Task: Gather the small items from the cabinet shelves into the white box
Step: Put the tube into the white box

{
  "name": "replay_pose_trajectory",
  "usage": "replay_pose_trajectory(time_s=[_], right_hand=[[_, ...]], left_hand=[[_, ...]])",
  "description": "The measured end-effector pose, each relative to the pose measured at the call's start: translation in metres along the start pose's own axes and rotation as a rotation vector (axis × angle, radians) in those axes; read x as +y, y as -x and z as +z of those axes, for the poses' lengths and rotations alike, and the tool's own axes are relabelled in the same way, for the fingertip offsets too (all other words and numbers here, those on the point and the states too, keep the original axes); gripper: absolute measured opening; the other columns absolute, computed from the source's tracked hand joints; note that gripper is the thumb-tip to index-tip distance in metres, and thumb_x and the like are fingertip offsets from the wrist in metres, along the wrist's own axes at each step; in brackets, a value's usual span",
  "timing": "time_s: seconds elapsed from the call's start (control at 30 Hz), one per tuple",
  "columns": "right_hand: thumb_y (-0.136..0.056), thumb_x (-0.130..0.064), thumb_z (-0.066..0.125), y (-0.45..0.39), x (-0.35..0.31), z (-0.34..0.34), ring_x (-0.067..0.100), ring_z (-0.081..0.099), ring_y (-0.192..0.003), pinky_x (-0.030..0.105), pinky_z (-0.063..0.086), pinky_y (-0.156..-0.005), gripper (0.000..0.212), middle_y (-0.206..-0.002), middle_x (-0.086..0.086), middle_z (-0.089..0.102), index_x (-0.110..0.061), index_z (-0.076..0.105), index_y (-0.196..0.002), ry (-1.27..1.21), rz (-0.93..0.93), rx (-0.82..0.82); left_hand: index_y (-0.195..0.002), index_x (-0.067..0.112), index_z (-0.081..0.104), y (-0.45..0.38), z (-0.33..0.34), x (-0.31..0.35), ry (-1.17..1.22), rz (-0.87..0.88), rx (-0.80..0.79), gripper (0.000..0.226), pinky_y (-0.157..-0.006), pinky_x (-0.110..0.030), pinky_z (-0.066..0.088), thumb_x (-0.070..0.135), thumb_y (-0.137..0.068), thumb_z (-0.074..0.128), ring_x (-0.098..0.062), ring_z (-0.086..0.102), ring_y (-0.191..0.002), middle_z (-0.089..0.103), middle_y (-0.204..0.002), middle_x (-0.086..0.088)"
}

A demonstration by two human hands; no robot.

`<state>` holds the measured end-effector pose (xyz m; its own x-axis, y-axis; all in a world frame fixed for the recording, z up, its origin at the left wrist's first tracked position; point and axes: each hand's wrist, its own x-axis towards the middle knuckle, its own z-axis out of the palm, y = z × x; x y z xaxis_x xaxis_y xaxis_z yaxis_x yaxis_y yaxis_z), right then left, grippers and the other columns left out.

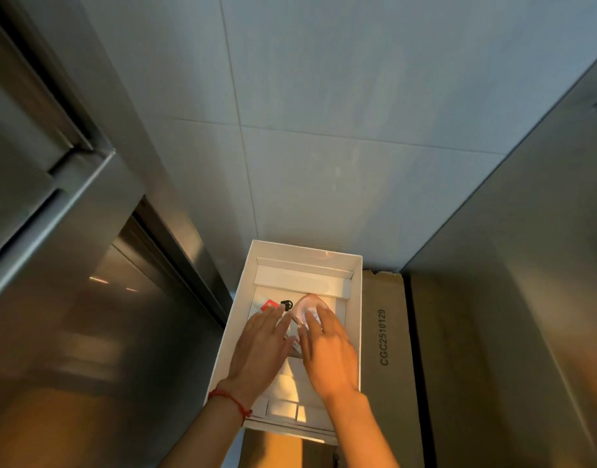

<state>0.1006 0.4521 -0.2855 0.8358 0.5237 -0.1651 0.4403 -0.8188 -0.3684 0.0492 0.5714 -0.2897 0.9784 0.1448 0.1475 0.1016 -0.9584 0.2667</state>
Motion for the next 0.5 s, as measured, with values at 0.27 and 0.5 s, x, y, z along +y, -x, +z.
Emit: replay_pose_trajectory(time_s=[0.27,0.5], right_hand=[[-0.102,-0.039,0.025,0.015,-0.015,-0.050,0.016,0.016,-0.144,0.027,0.015,-0.115,0.048,-0.156,0.002,0.020,-0.022,0.029,-0.147,0.046,-0.071,0.033],[-0.102,-0.039,0.026,0.031,-0.027,-0.093,0.015,0.016,-0.144,0.027,0.014,-0.115,0.048,-0.156,0.001,0.021,-0.022,0.029,-0.147,0.071,-0.110,0.108]], left_hand=[[-0.132,0.008,0.054,0.000,-0.047,0.021,-0.025,-0.117,-0.092,0.053,-0.109,-0.040,0.034,0.029,-0.085,0.067,-0.024,0.047,-0.129,0.050,-0.138,-0.009],[-0.148,0.018,0.026,0.006,-0.084,0.035,-0.033,-0.183,-0.064,0.051,-0.116,-0.028,0.009,0.038,-0.101,0.032,-0.013,0.019,-0.143,0.021,-0.156,-0.002]])
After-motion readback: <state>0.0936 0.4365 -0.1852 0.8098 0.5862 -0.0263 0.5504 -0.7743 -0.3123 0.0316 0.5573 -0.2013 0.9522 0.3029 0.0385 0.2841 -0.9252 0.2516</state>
